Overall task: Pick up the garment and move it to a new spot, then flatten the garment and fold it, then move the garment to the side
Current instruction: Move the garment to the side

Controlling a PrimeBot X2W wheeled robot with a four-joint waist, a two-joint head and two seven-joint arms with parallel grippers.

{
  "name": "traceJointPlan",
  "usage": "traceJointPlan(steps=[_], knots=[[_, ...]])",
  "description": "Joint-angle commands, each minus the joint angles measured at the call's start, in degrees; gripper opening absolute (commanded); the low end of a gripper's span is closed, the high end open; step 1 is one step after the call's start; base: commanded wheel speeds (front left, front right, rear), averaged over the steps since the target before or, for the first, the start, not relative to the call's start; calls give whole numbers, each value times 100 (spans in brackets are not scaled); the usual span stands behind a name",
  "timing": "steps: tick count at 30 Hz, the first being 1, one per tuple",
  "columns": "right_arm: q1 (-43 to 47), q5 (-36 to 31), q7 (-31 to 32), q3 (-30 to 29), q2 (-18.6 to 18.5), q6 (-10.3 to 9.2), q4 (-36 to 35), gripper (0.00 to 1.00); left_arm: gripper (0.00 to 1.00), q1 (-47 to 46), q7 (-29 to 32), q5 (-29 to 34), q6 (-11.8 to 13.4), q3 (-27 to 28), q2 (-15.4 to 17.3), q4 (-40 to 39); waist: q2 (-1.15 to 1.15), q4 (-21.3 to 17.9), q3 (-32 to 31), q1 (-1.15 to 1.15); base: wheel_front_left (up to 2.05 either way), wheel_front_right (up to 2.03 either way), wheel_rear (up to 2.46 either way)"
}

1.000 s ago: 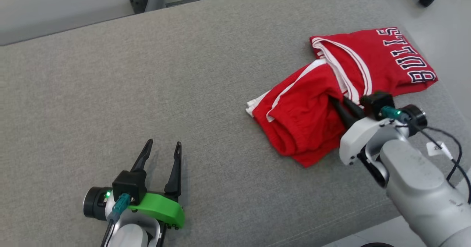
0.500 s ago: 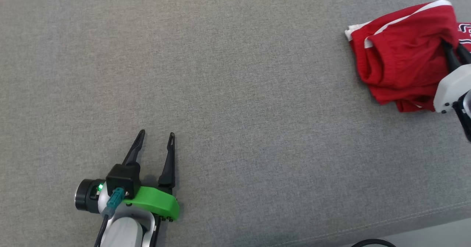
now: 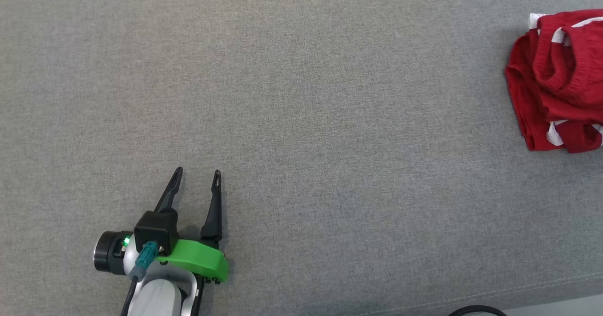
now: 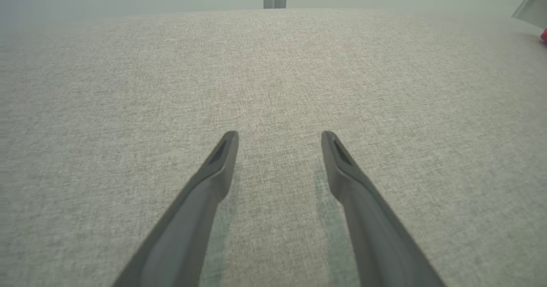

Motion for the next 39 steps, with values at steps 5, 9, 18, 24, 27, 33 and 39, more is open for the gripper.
traceJointPlan(steps=[5, 9, 18, 24, 27, 33, 39], knots=[[49, -568, -8, -649, 103, -12, -249, 100, 100, 70, -11, -12, 55, 52, 20, 76, 0, -3, -67, -1, 0, 0, 0], [316, -844, -8, -966, 579, -10, -981, 100, 100, 113, -11, -105, 115, 100, 22, 90, 0, -8, -224, -1, 0, 0, 0], [1252, -627, -8, -608, 1561, -11, -2418, 100, 100, 279, -11, -201, 224, 323, 20, 115, 0, 46, -624, -1, 0, 0, 0], [2096, -289, -8, -264, 2109, -11, -2944, 100, 100, 431, -11, -312, 268, 394, 20, 147, 0, 212, -918, -1, 0, 0, 0], [2436, -186, -8, -129, 2291, -11, -3033, 100, 100, 547, -11, -329, 303, 449, 20, 162, 0, 279, -1064, -1, 0, 0, 0], [3064, -138, -8, -284, 2679, -10, -3256, 100, 100, 791, -11, -358, 298, 609, 18, 231, 0, 400, -1427, -1, 0, 0, 0], [3637, -215, -8, -352, 2955, -10, -3408, 100, 100, 1012, -11, -366, 278, 799, 20, 303, 0, 466, -1724, -1, 0, 0, 0]])
